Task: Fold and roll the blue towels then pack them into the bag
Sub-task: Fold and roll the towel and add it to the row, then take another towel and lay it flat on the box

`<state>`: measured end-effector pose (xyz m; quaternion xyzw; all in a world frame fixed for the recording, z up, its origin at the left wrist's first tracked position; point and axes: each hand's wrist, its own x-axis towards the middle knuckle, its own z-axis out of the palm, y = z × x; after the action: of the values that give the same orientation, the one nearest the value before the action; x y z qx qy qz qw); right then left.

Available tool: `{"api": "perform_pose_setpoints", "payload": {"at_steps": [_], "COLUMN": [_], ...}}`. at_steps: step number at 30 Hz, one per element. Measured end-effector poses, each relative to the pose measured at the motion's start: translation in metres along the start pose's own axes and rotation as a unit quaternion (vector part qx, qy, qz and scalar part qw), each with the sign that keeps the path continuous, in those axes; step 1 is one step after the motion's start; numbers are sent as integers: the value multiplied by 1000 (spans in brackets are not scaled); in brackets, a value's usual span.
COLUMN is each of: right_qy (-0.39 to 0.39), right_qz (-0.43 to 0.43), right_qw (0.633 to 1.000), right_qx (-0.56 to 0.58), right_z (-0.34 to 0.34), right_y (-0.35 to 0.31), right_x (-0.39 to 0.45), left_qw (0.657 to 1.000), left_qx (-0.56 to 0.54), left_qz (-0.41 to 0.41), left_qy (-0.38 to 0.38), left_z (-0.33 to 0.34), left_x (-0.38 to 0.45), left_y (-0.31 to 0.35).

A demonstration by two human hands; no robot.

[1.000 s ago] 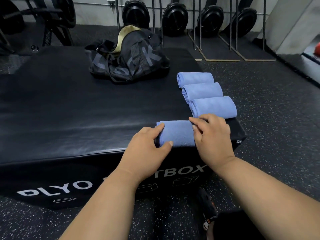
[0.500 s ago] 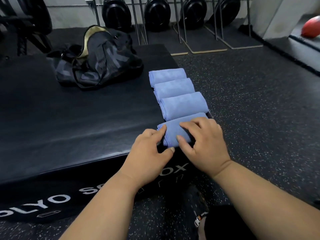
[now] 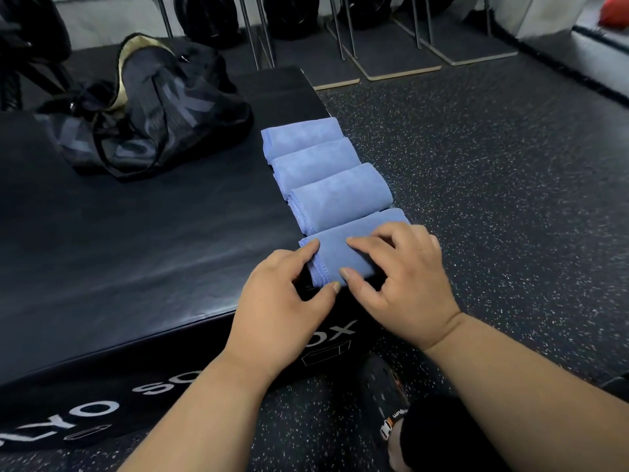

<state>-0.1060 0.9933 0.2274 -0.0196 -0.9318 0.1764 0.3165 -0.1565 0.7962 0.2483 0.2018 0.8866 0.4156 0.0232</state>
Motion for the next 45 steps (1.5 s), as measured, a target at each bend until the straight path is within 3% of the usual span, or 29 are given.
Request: {"api": "perform_pose_setpoints", "payload": {"at_steps": [12,26,32,38,45], "right_qy": [-19,-41,-19,-13,-45], "right_qz": [-8,-2,-47,-79,-106], "right_qw": [999,997,995,991,975], "right_qx": [30,68,82,111,189], "right_z": [6,34,30,21,18], "right_y": [26,1,0,-13,-57], "right_x": [14,34,25,19,10], "left_qw": [998,995,989,973,977], "left_qx": [0,5,-87,-173,-132], "left_qz": [-26,-63,-84,-108,-128], "left_qy": [57,81,90,110,112], "left_z": [18,-4,-8,-16,-45], "left_x": [14,31,30,10,-45], "left_y": [16,-3,-11,-12,-13]}}
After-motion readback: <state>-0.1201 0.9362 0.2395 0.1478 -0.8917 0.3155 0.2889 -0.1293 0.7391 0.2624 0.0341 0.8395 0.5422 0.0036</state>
